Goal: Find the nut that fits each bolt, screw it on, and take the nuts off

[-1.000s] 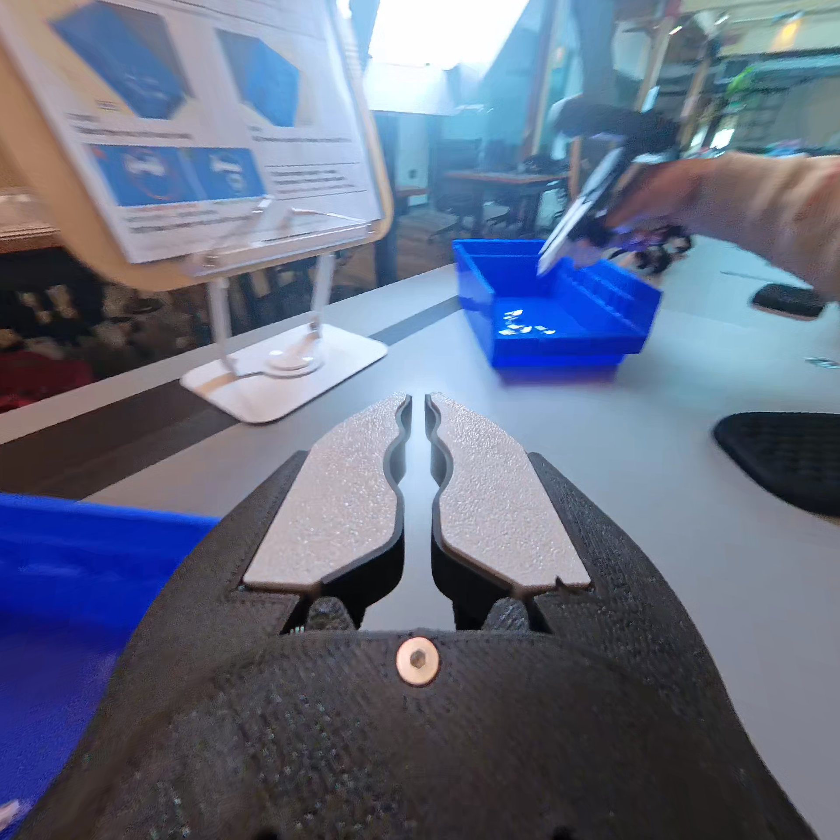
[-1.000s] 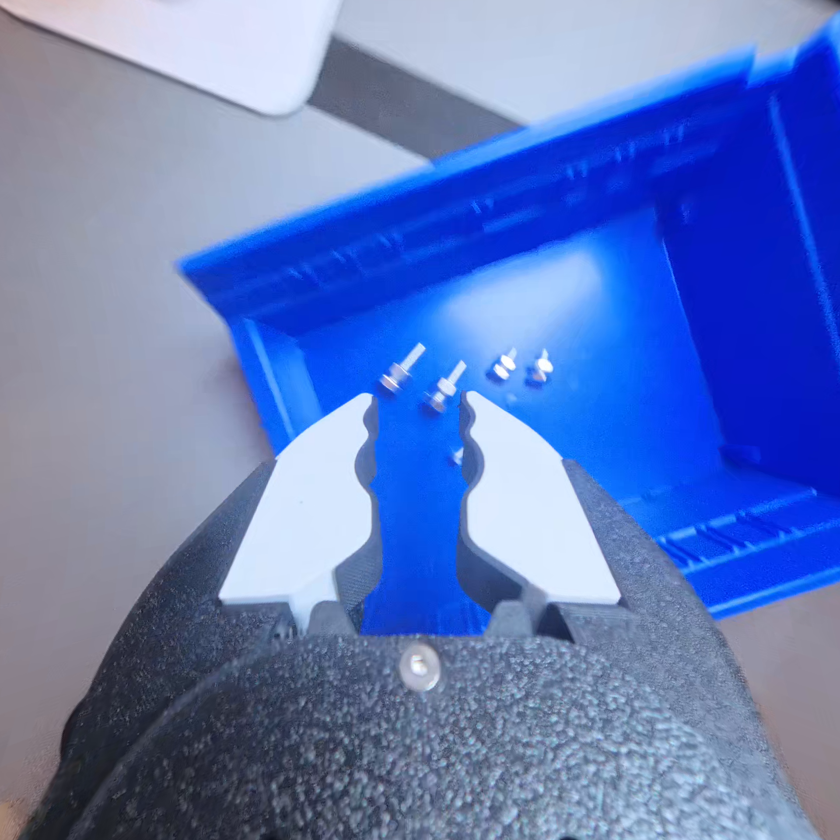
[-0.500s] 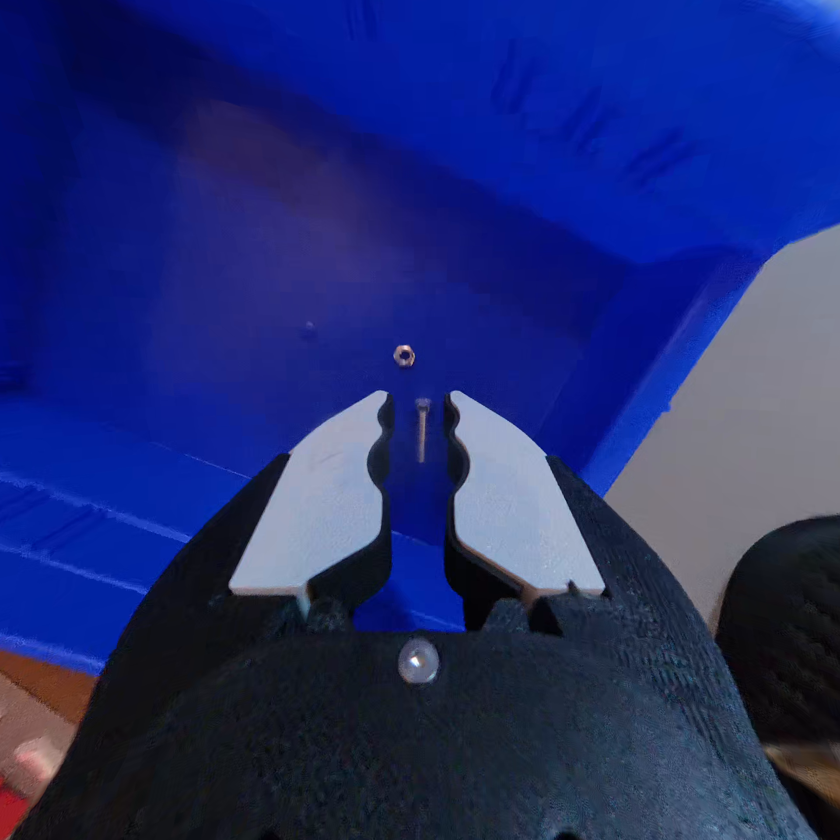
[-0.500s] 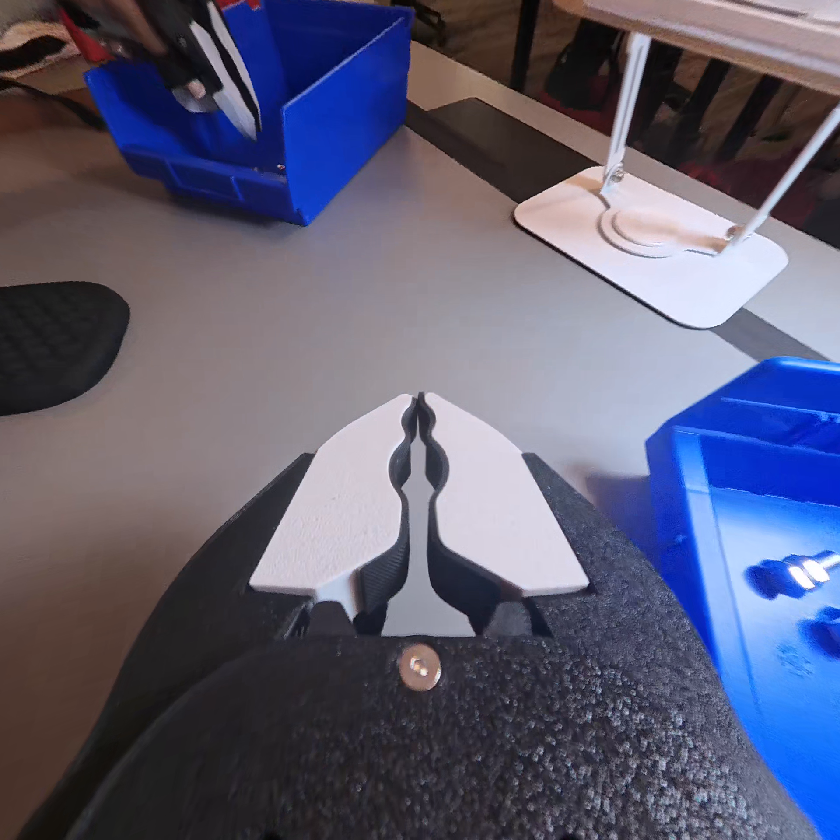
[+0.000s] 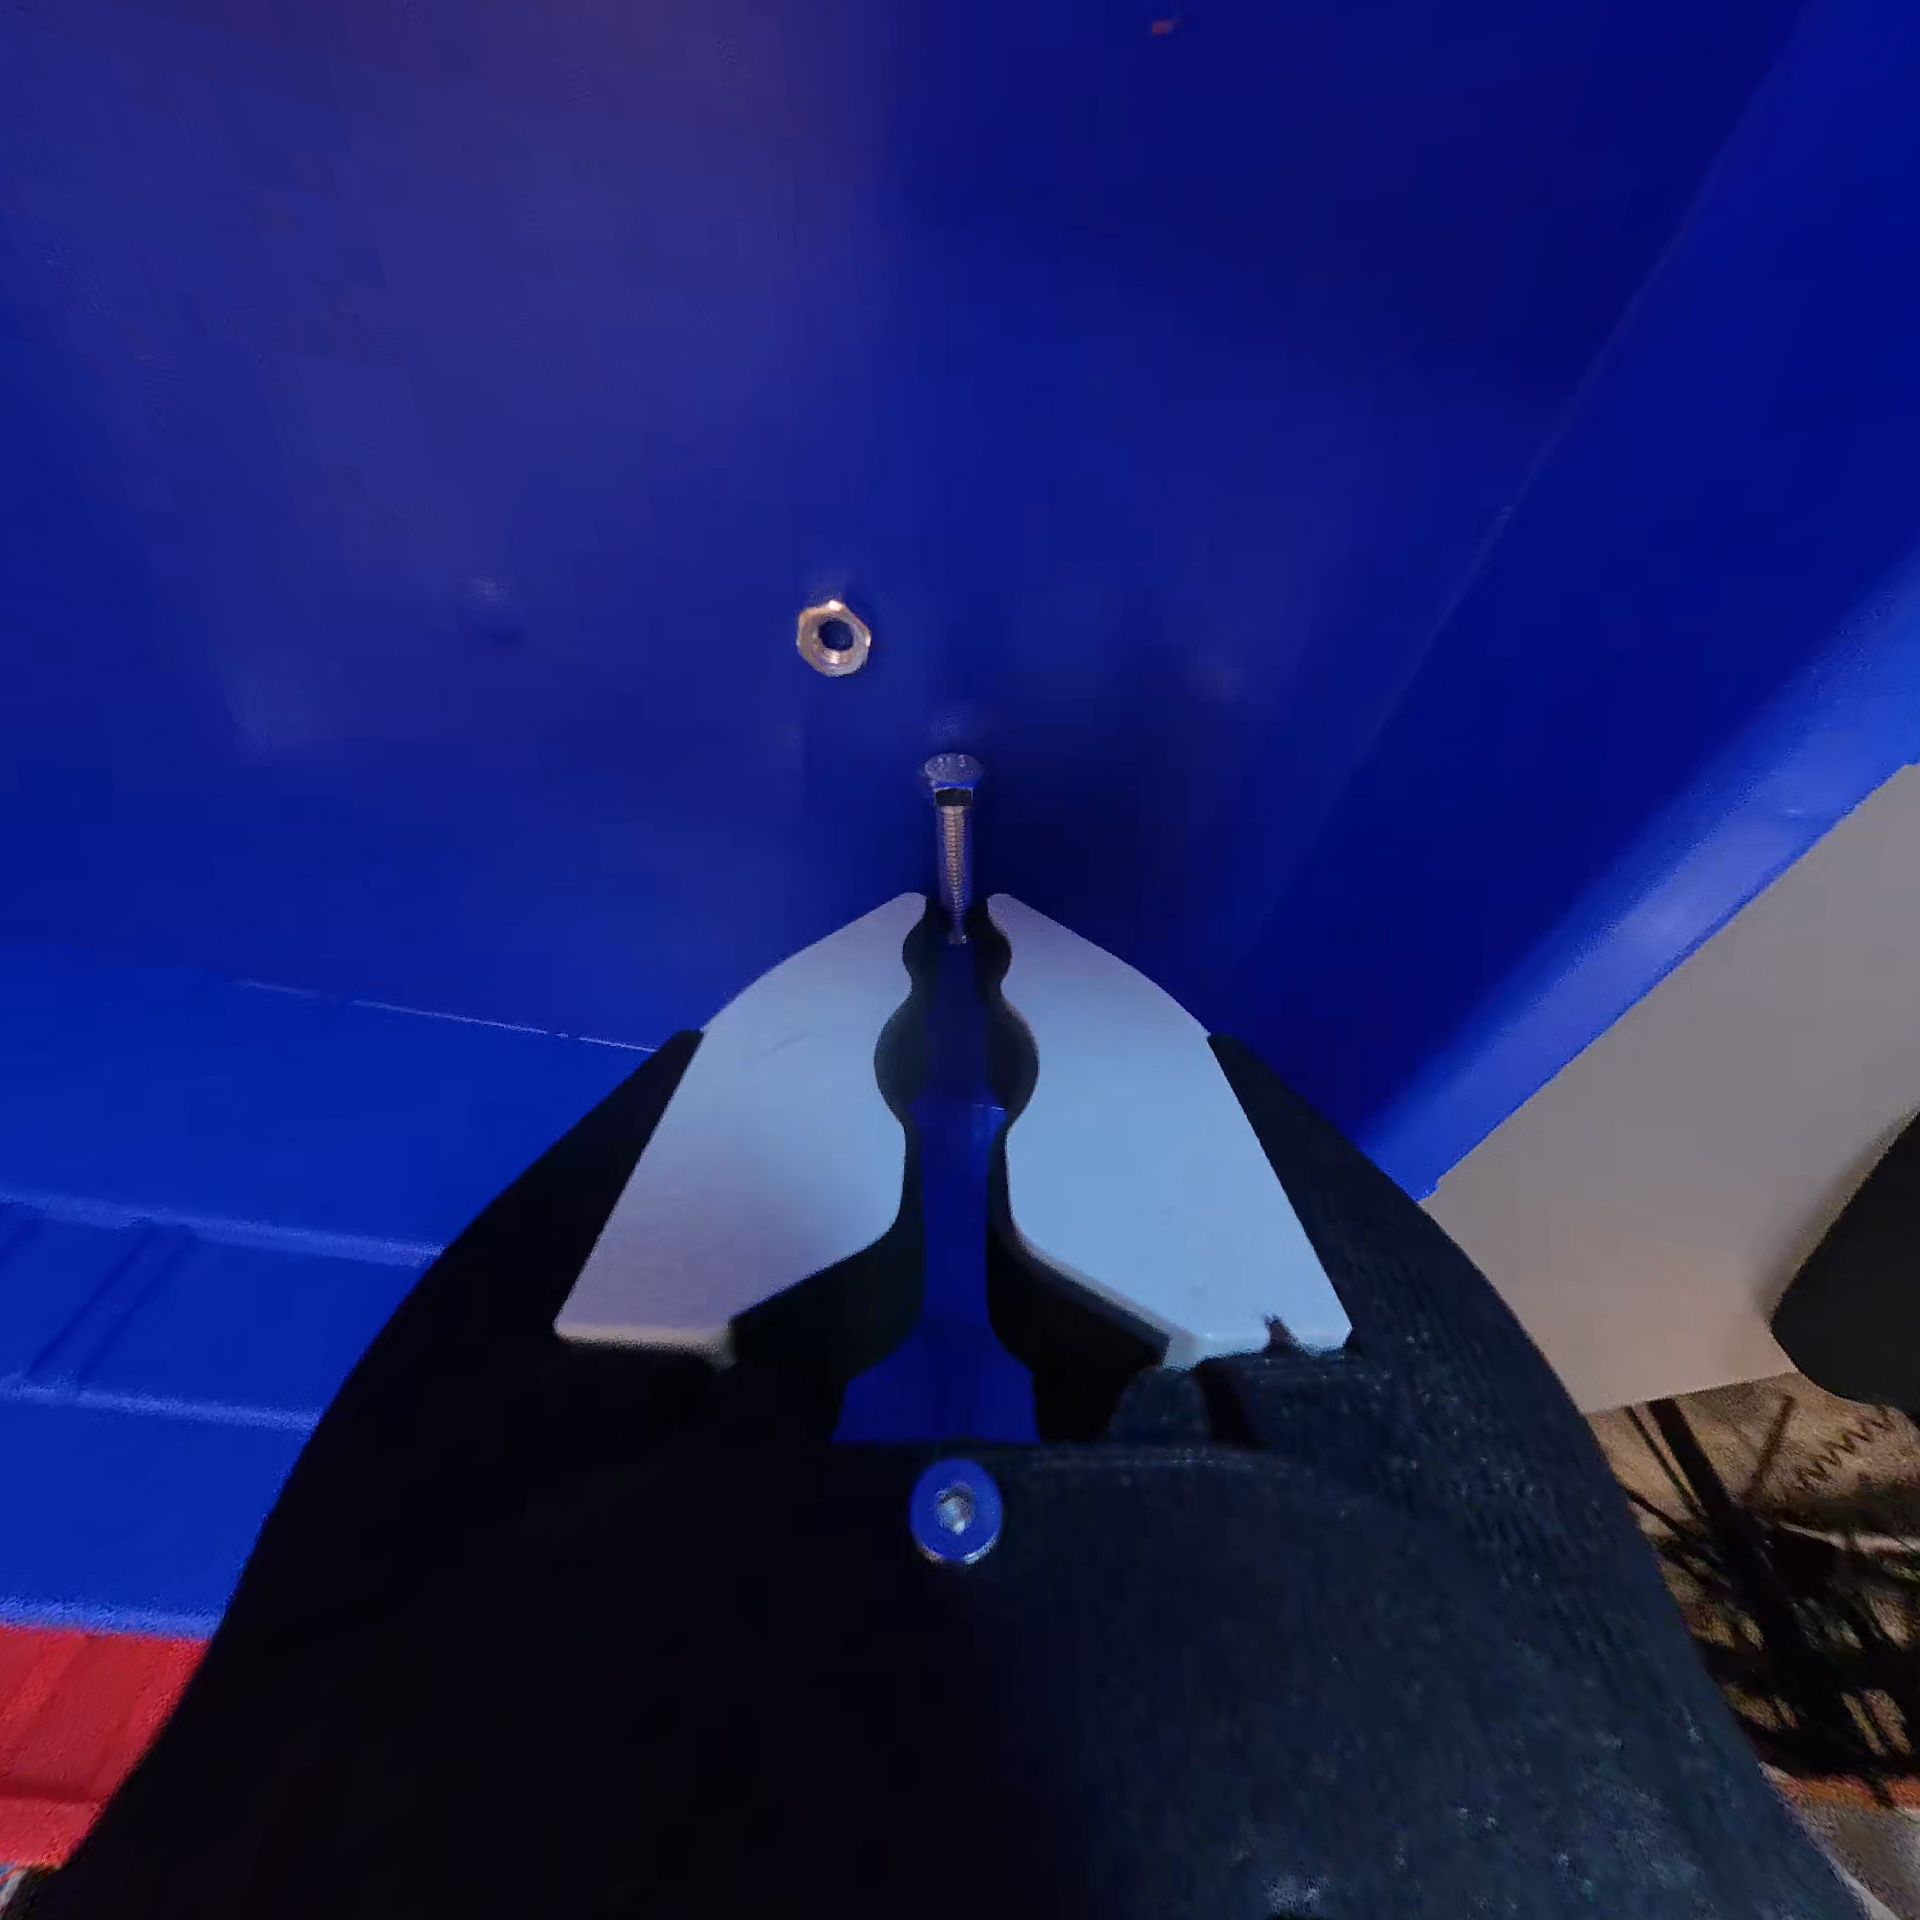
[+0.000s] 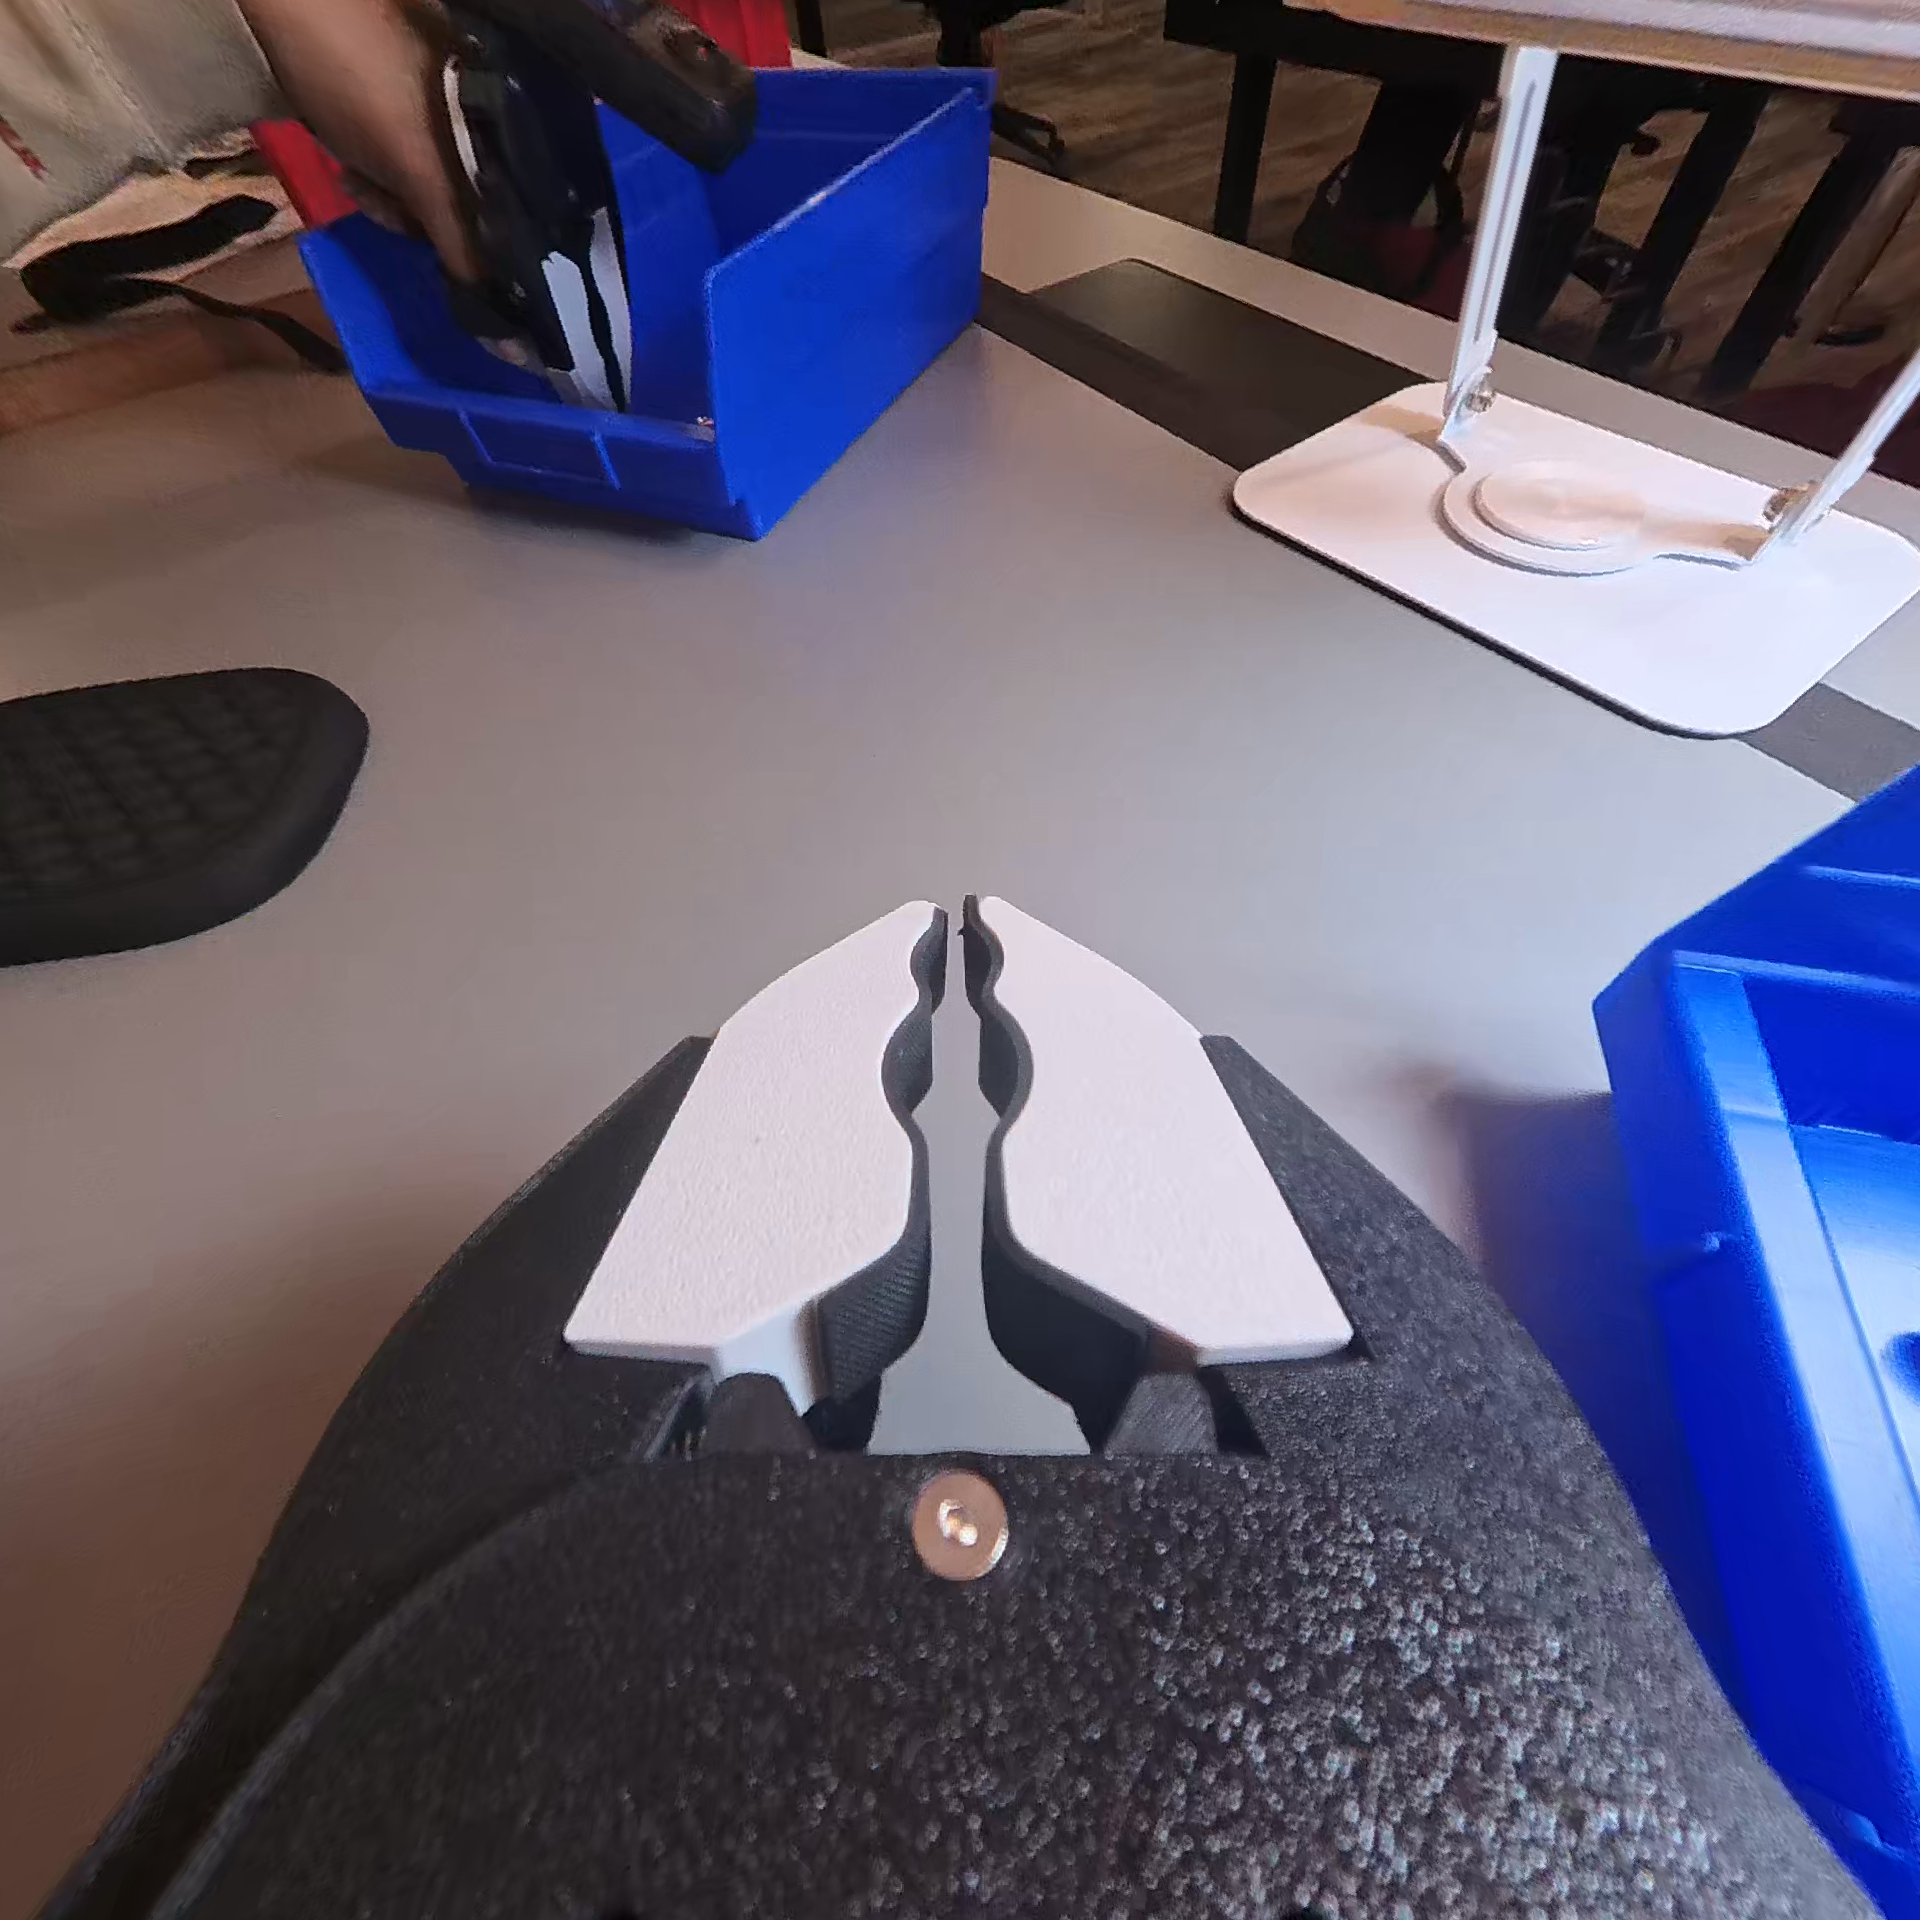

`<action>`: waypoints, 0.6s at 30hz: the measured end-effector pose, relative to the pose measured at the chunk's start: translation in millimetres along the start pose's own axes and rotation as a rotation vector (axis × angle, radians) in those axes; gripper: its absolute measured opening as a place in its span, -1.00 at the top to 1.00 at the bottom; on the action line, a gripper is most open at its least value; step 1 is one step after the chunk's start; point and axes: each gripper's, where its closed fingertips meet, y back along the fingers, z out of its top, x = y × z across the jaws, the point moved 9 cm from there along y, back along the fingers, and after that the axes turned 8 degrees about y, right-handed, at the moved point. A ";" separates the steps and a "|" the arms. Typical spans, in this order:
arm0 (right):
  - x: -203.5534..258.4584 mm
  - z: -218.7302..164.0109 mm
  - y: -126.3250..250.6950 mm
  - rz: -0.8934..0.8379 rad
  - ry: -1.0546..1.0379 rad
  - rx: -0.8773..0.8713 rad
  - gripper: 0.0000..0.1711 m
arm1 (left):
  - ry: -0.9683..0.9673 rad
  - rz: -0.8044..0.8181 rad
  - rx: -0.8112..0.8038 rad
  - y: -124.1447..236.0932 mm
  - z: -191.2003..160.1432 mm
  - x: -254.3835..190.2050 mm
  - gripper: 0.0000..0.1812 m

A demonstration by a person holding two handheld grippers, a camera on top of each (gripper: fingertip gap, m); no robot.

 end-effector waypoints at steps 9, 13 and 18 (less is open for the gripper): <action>67.7 34.6 -26.7 -0.088 0.612 -0.037 0.81 | -0.355 -0.037 -0.279 109.6 8.3 -123.2 0.94; 109.5 37.3 -54.4 -0.224 1.041 0.039 0.64 | -0.529 -0.204 -0.221 106.2 22.3 -199.7 0.93; 136.6 23.6 -74.5 -0.287 1.288 0.037 0.63 | -0.558 -0.363 -0.136 88.0 41.8 -246.7 0.94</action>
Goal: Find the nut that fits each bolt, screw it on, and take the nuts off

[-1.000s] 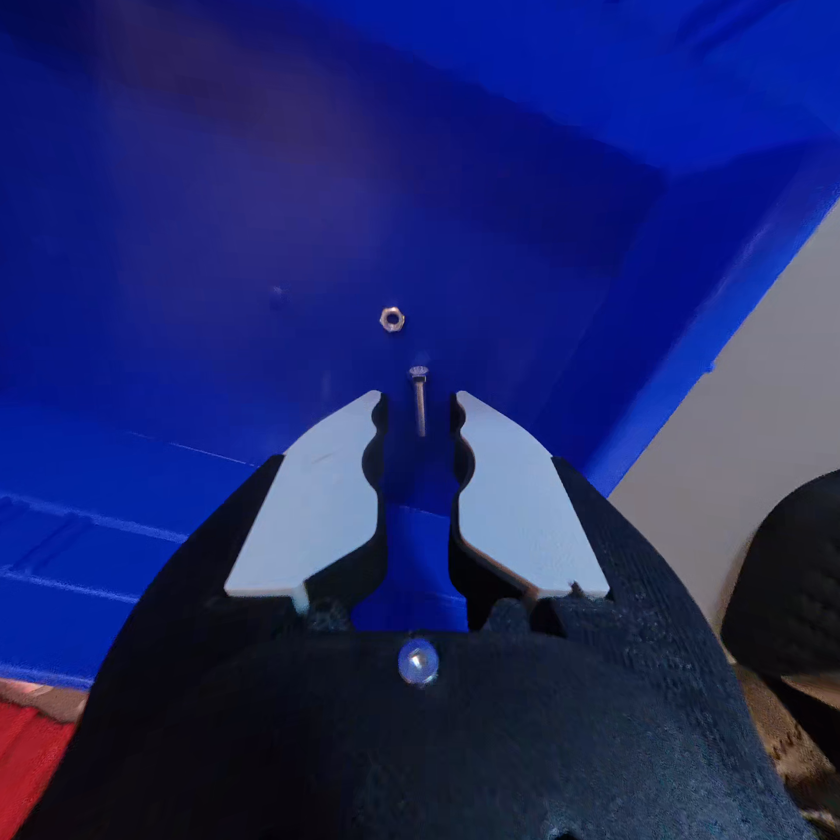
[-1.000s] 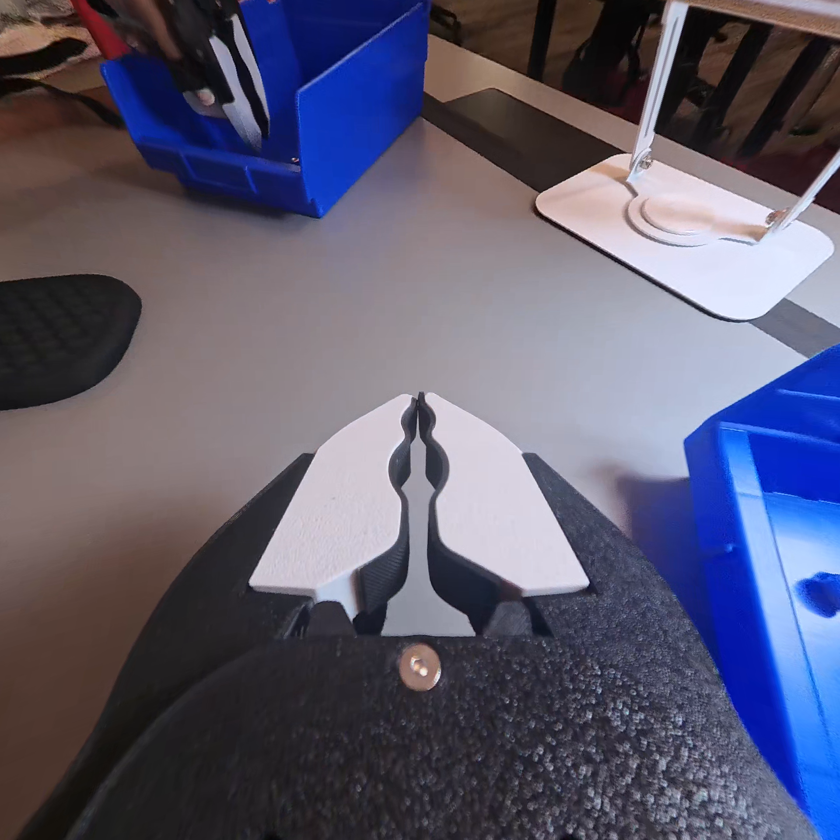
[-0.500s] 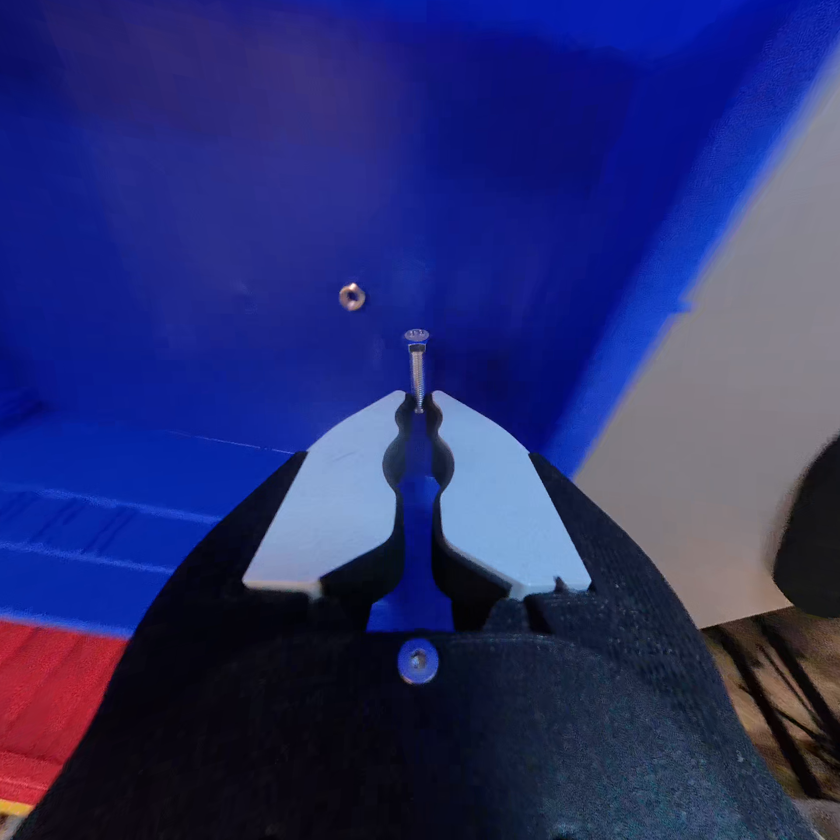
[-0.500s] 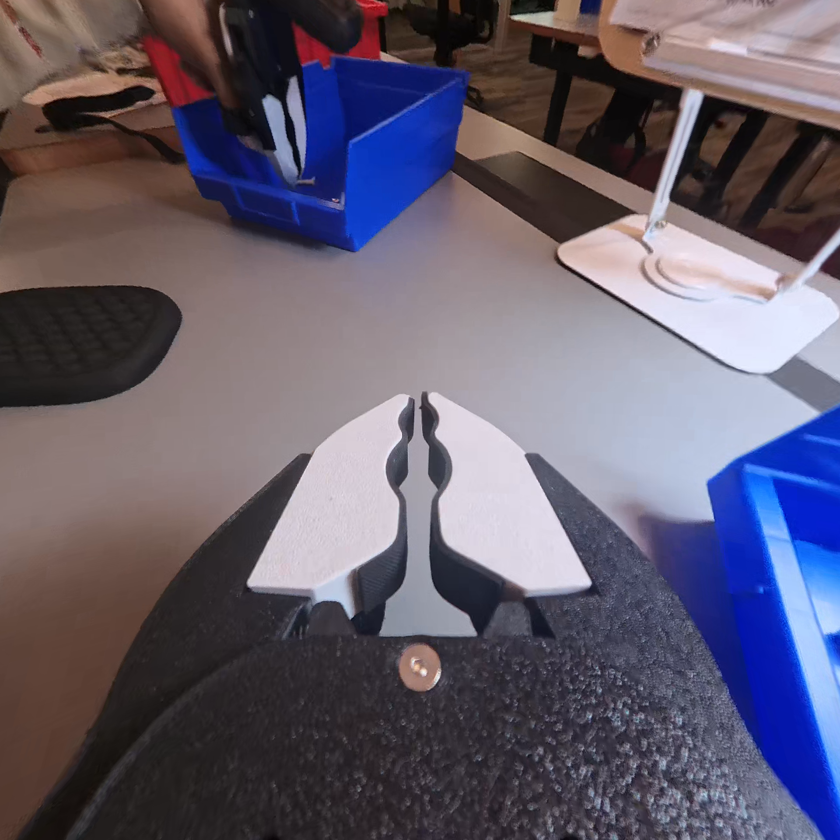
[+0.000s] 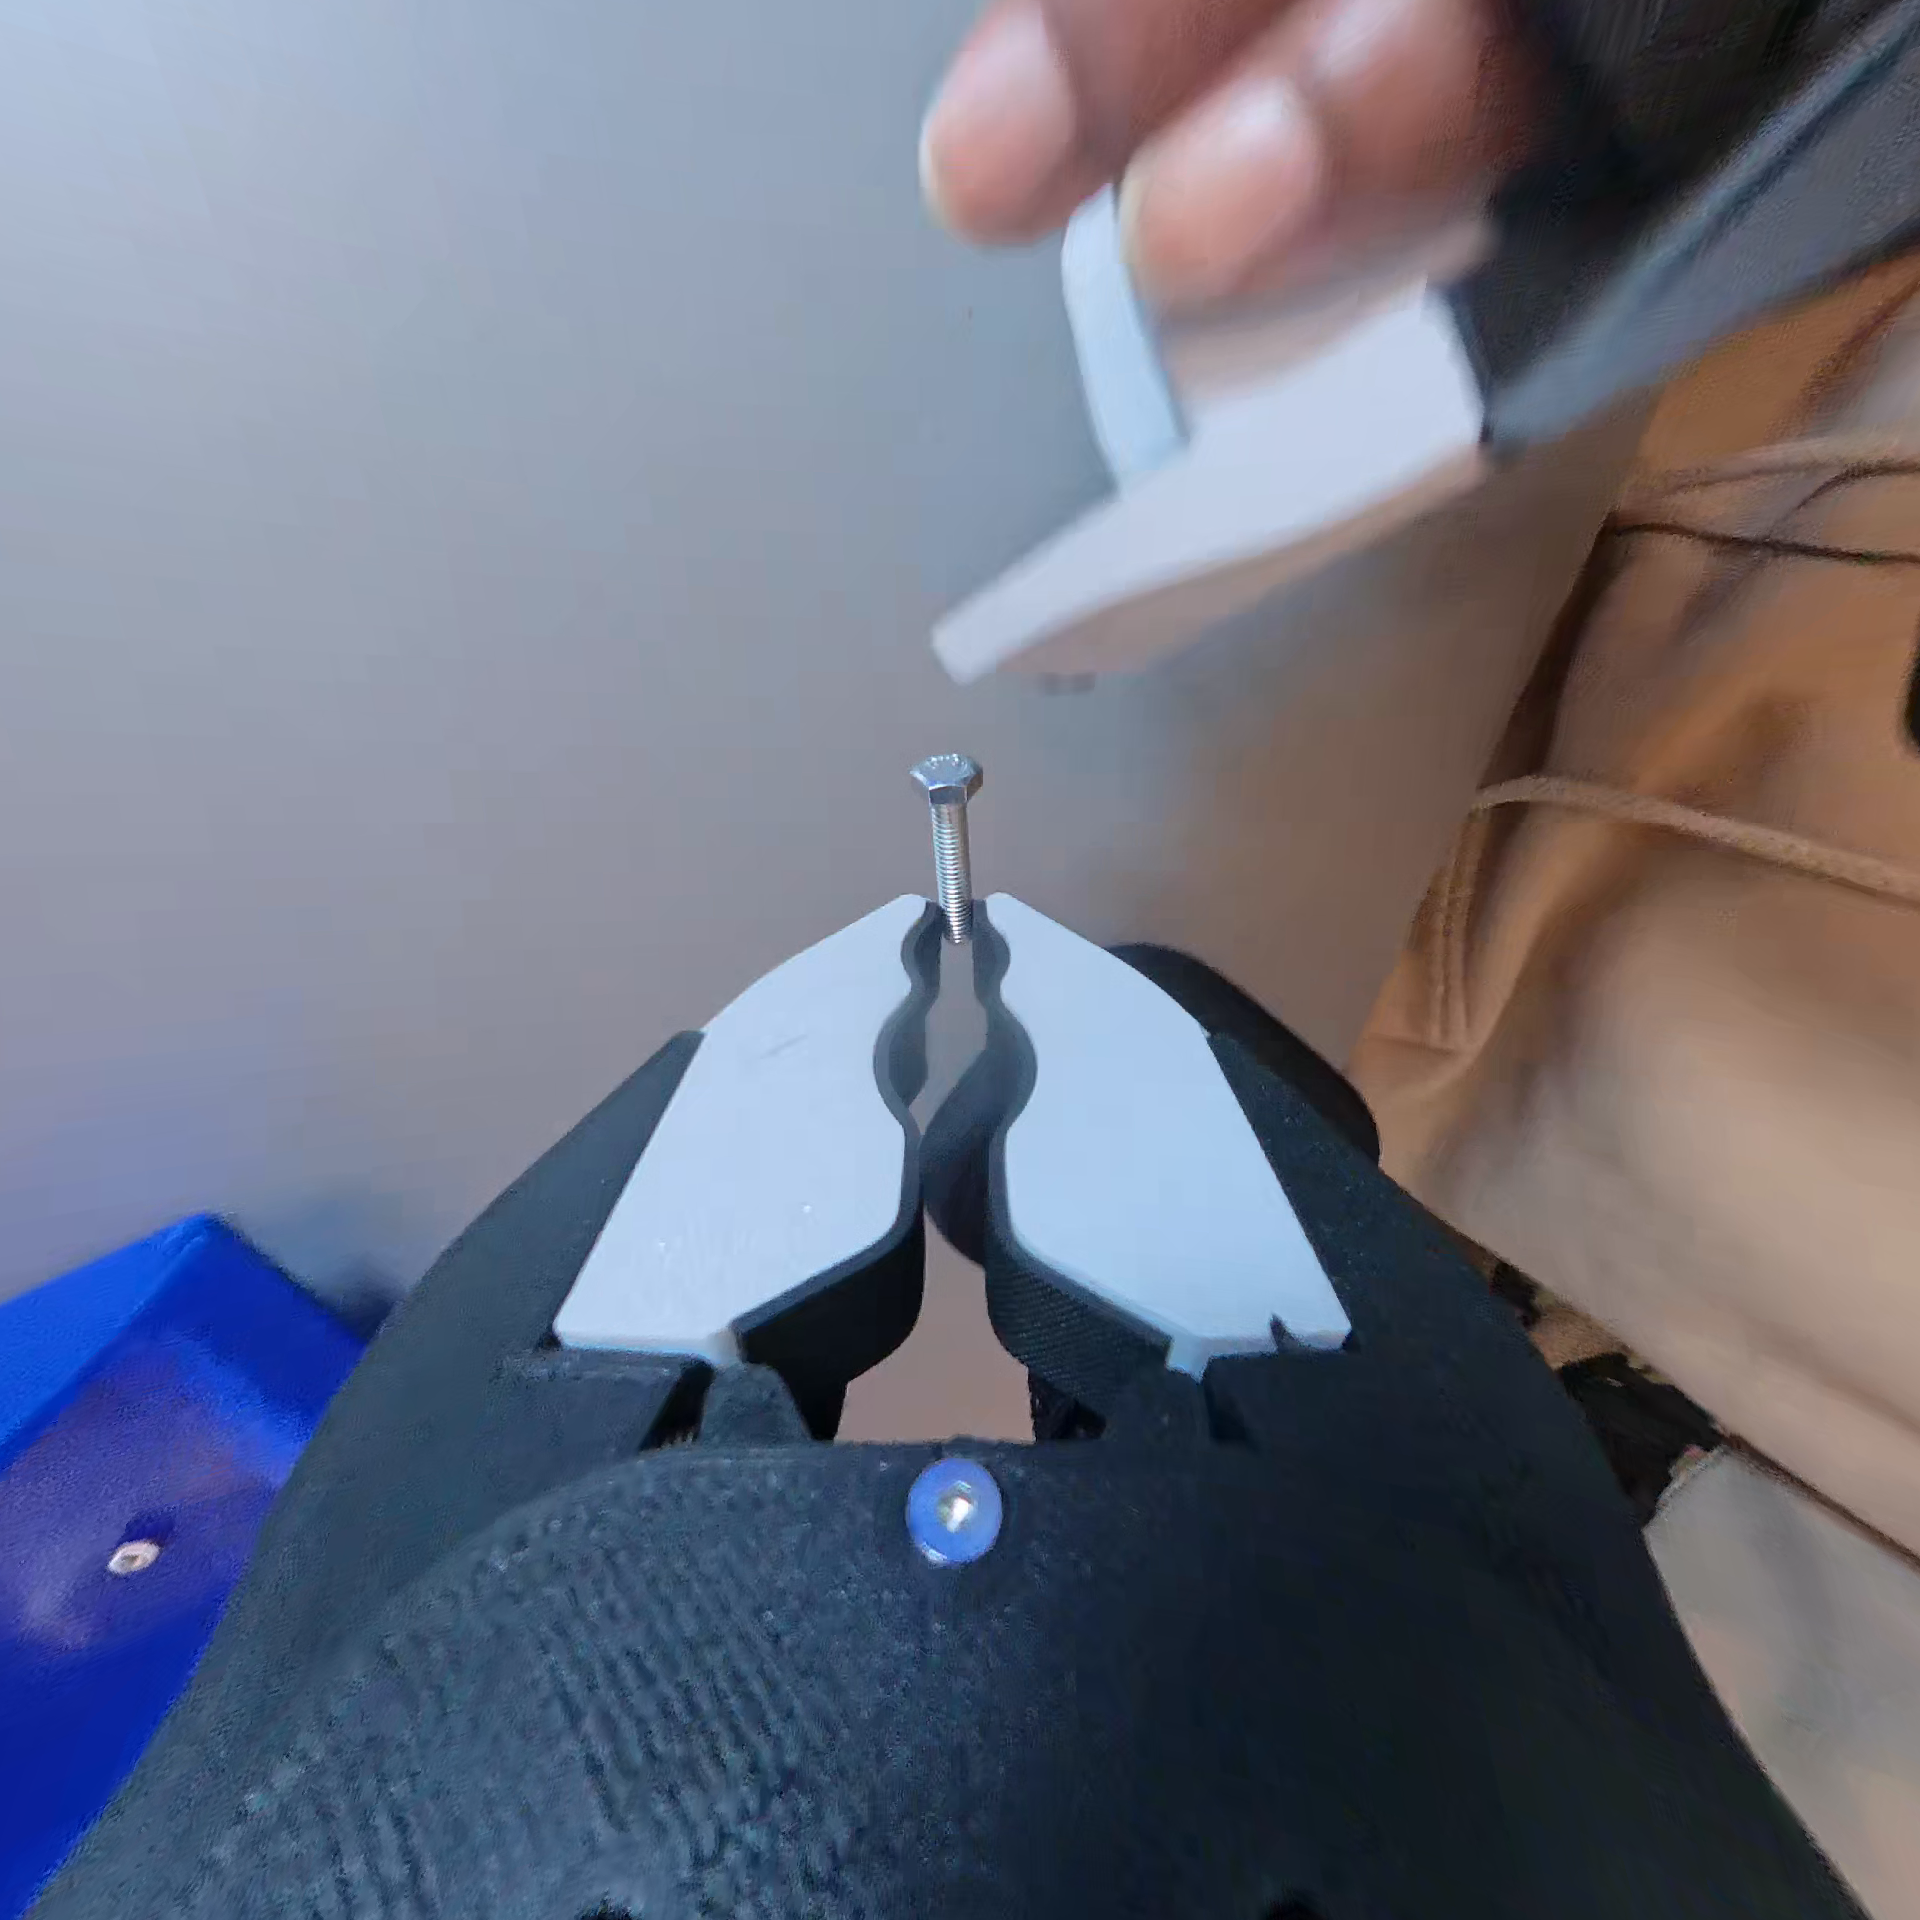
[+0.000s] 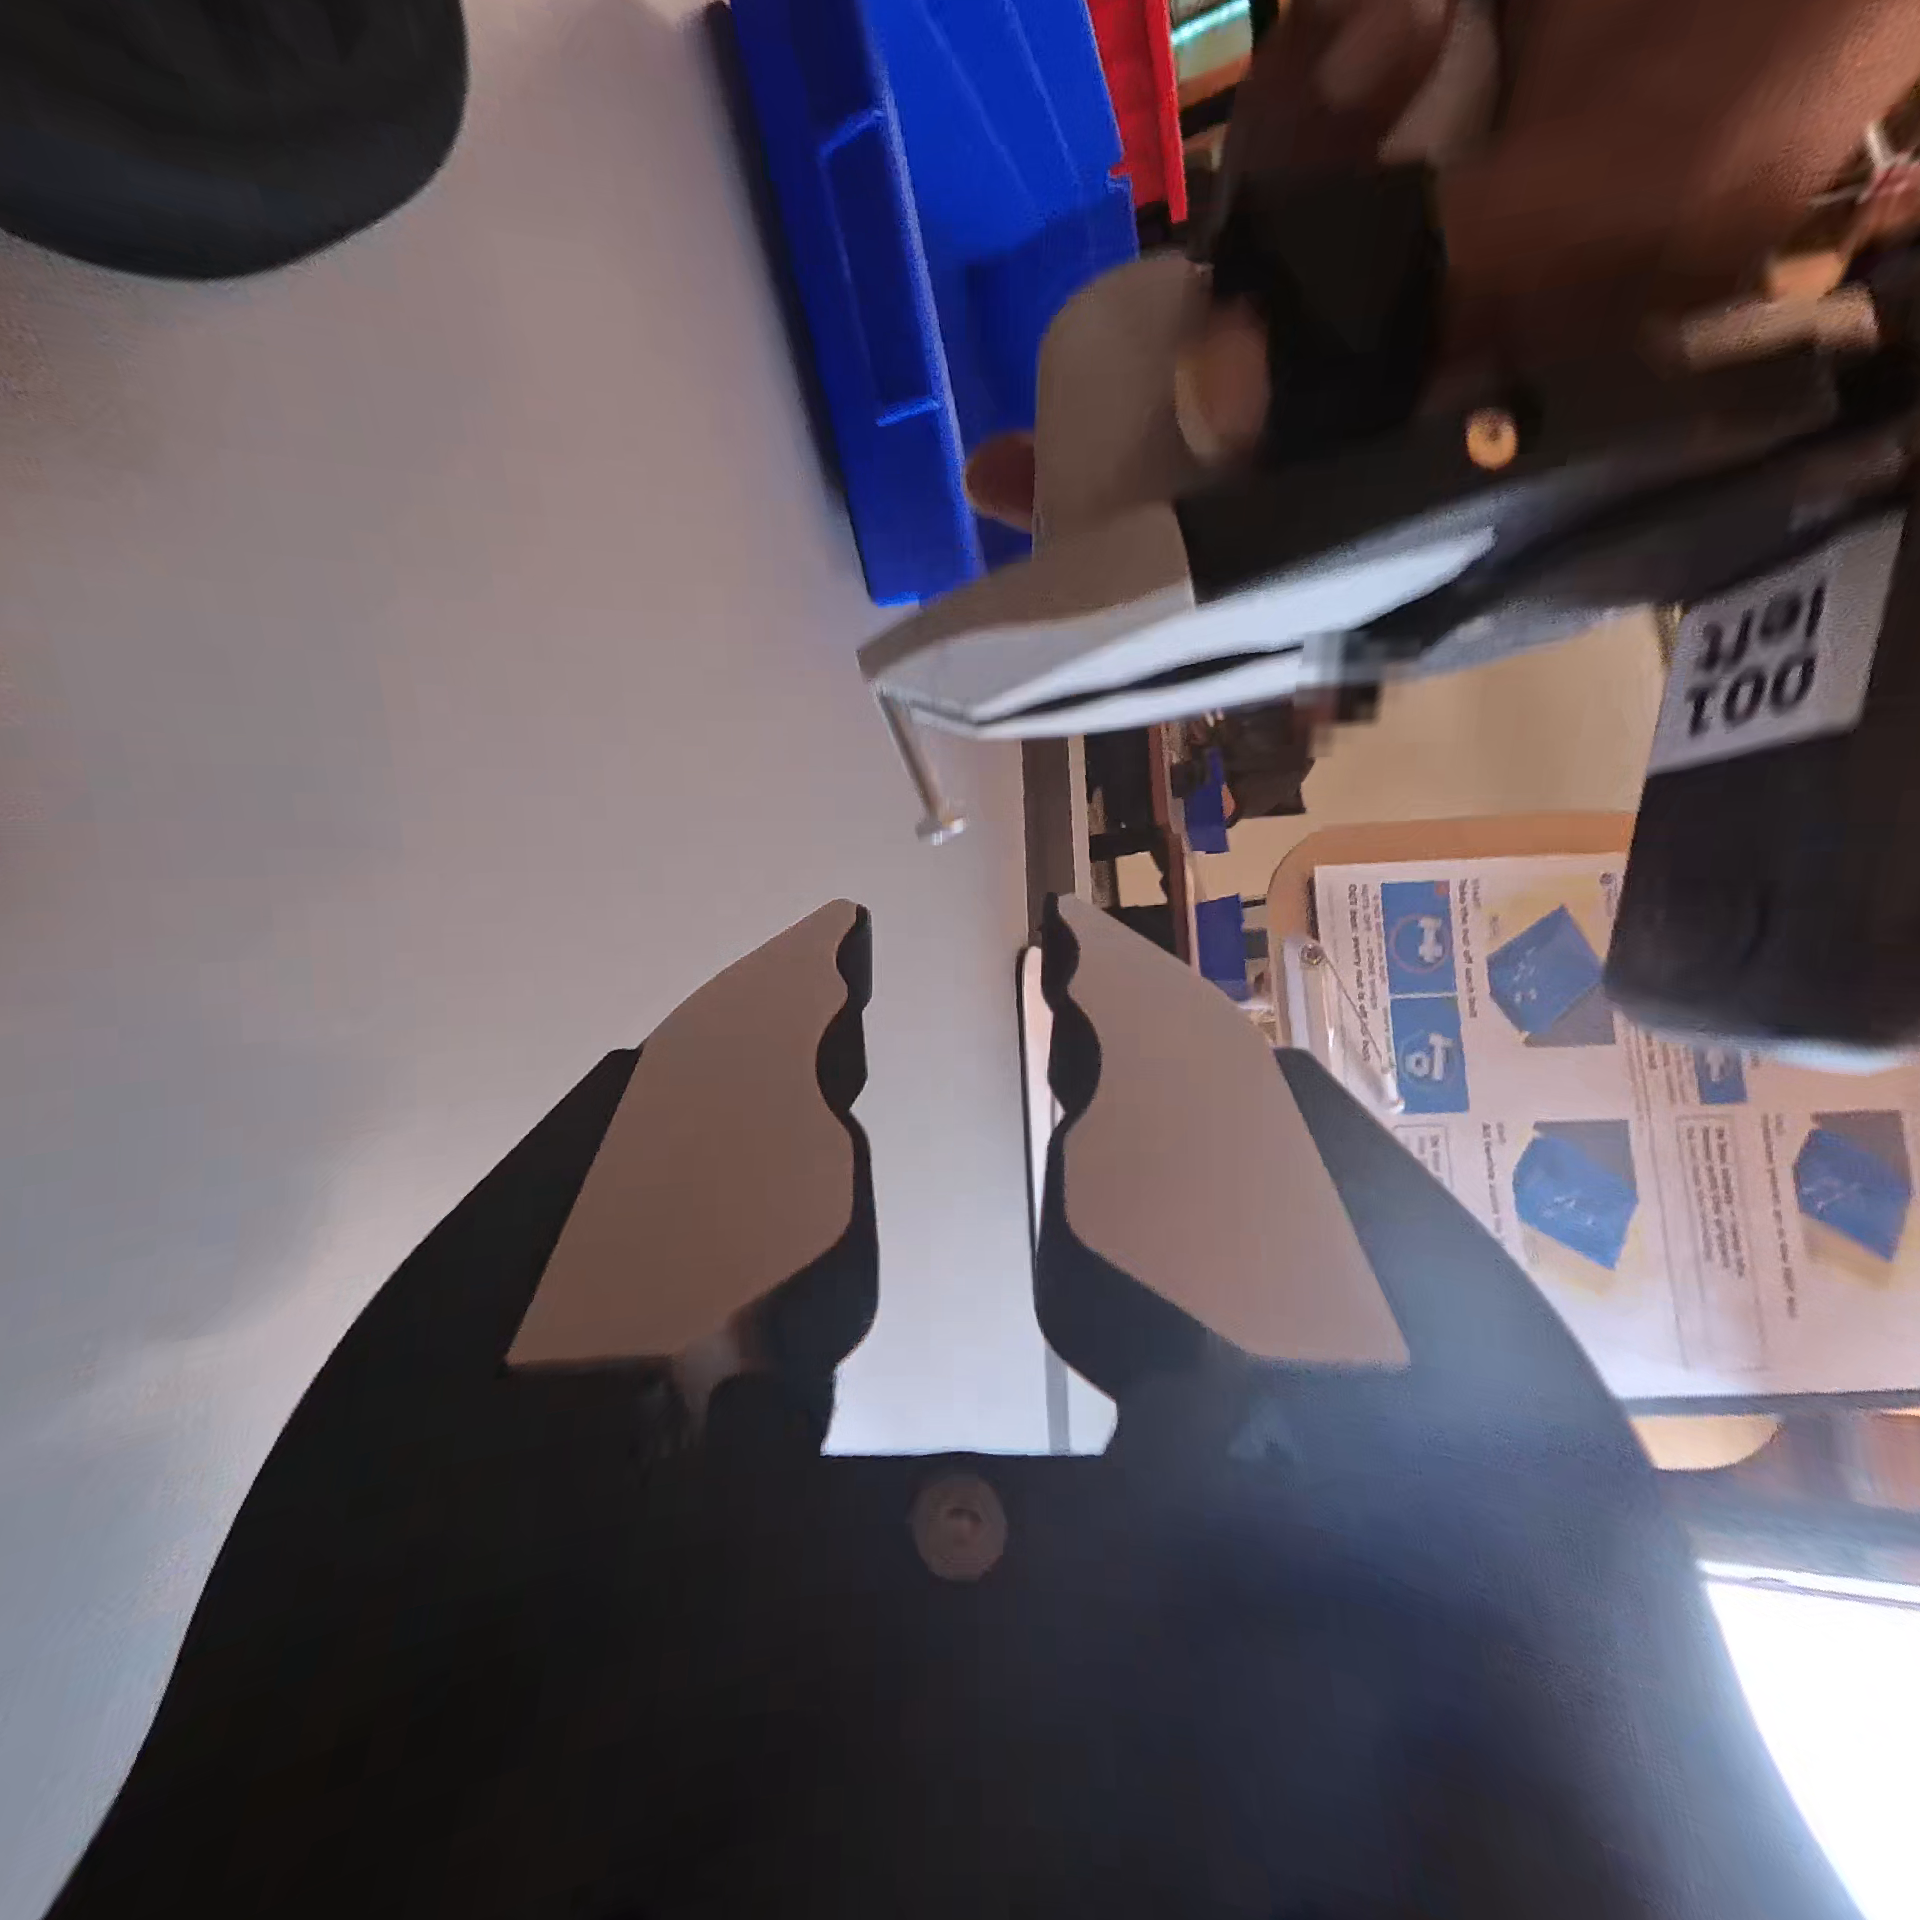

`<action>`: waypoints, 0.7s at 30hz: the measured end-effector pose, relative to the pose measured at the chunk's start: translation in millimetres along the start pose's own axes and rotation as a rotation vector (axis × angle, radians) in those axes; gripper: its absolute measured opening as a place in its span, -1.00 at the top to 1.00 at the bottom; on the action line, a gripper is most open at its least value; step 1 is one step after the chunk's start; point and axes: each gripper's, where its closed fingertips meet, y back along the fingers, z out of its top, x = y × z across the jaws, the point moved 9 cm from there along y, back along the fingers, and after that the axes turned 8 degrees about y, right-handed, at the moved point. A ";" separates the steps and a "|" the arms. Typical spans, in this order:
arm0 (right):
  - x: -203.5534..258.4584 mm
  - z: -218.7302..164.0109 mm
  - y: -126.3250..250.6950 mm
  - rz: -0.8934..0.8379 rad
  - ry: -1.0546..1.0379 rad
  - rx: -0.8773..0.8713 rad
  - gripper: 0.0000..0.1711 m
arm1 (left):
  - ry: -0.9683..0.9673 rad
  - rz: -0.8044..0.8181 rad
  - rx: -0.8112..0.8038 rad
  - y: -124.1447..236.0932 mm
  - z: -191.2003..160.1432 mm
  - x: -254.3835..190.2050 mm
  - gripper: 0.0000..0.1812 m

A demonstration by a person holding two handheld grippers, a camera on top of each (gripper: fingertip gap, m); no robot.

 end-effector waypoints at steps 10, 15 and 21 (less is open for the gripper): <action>9.6 -5.2 -5.7 -0.024 0.010 -0.003 0.88 | 0.045 -0.098 -0.076 -1.7 15.3 -1.9 0.93; -17.6 -30.9 8.6 0.034 -0.523 -0.195 0.88 | -0.167 -0.057 -0.443 34.2 1.6 -15.2 0.73; -45.2 -43.9 27.5 0.088 -1.012 -0.589 0.88 | -0.418 0.073 -1.023 41.3 -18.1 -43.4 0.77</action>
